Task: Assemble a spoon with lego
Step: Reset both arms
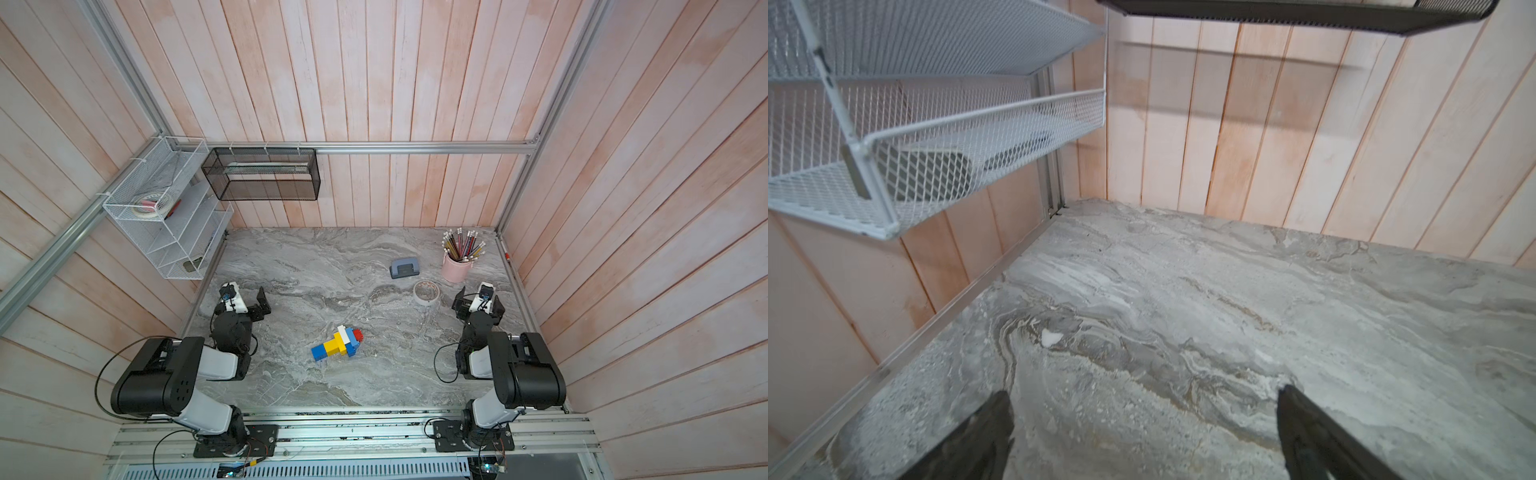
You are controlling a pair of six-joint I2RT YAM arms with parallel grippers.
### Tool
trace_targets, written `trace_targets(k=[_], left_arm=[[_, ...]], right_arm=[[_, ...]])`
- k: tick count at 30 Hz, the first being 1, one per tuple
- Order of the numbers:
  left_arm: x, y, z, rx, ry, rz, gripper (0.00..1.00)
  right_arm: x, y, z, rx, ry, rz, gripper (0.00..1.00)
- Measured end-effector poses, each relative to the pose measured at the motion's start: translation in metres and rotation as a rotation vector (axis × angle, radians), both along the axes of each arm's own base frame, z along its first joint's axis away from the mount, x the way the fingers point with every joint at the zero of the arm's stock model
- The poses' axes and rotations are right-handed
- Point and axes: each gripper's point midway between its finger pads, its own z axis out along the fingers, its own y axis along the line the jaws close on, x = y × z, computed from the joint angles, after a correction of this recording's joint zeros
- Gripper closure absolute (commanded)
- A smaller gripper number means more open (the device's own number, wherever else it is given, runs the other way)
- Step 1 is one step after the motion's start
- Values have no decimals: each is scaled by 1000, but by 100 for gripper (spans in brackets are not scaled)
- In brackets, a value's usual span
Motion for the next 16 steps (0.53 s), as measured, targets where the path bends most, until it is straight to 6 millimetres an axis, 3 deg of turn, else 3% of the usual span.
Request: trace_targets(k=[7,16], left_arm=[[-16,-1,-7,0,-3,-3,0],[2,-3,3,1,-10,-12,0]], right_arm=[[1,5,0,8,-1,28,2],[1,5,0,9,-2,31,2]])
